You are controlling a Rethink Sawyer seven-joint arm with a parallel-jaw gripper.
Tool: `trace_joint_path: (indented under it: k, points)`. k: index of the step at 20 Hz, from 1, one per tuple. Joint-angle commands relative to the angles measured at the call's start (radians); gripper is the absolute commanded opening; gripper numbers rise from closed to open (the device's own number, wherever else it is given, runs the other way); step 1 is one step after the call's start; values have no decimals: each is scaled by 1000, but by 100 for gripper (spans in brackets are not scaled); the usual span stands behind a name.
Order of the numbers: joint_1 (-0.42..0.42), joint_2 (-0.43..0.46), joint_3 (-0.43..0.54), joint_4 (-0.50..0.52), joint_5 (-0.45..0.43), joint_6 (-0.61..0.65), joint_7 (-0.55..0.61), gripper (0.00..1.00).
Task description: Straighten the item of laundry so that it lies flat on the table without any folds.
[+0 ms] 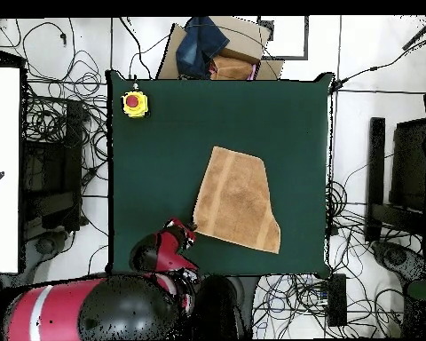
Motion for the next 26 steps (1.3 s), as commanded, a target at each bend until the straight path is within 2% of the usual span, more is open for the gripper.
trace_joint_path:
  k: [1, 5, 12, 15, 17, 21, 26]
  points:
    - [65, -20, 150, -3, 150, 75, 364, 0]
    - [88, -32, 152, -3, 181, 87, 361, 0]
    - [78, -28, 151, -4, 164, 82, 363, 0]
    - [17, -13, 162, -2, 72, 60, 372, 0]
    - [1, -17, 163, 9, 51, 55, 375, 0]
    - [28, -31, 170, 8, 96, 64, 381, 0]
    - [114, -53, 171, 1, 250, 103, 368, 0]
